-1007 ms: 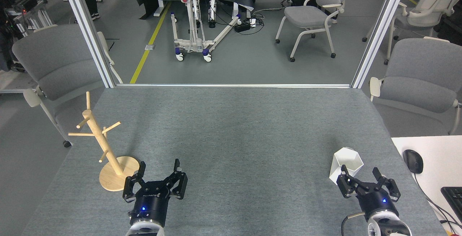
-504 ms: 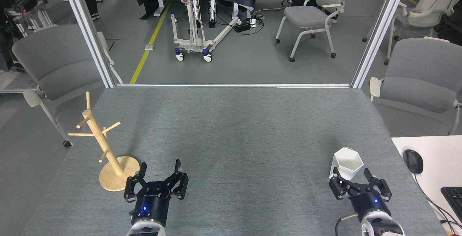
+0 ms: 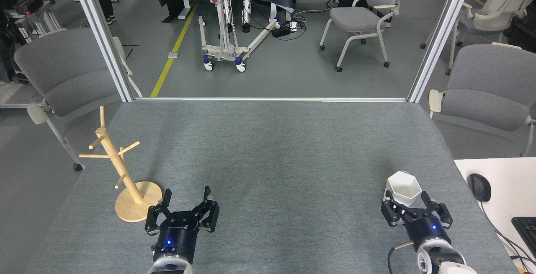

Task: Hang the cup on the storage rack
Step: 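Close the right gripper on the white cup and lift it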

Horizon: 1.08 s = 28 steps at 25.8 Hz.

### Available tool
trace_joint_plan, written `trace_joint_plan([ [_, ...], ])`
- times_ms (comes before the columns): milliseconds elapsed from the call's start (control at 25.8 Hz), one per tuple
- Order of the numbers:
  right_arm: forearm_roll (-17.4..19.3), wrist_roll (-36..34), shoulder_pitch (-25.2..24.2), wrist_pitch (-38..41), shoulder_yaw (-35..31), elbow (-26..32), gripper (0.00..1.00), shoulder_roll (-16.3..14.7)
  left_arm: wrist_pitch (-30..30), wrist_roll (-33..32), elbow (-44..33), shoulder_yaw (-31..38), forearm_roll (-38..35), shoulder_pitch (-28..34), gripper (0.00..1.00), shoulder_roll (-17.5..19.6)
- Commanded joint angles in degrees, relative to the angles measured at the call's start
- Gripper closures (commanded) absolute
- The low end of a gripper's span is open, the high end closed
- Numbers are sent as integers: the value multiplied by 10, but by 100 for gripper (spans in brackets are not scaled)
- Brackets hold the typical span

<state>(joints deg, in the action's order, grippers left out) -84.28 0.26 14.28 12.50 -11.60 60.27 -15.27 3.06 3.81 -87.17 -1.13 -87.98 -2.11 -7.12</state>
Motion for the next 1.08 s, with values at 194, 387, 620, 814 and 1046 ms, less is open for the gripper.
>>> trace_joint_plan([
  [194, -11, -3, 28, -1, 0, -33, 1, 1, 0, 1, 12, 1, 1, -4, 1, 0],
  [387, -16, -3, 31, -2, 0, -42, 1, 1, 0, 1, 13, 1, 0, -4, 1, -1],
  [620, -20, -3, 31, -2, 0, -42, 1, 2, 0, 1, 13, 1, 0, -5, 1, -1],
  [814, -25, -3, 45, -8, 1, -54, 1, 1, 0, 1, 12, 1, 0, -6, 1, -1],
  [1046, -26, -3, 62, -14, 2, -72, 1, 0, 0, 1, 11, 1, 0, -6, 1, -1],
])
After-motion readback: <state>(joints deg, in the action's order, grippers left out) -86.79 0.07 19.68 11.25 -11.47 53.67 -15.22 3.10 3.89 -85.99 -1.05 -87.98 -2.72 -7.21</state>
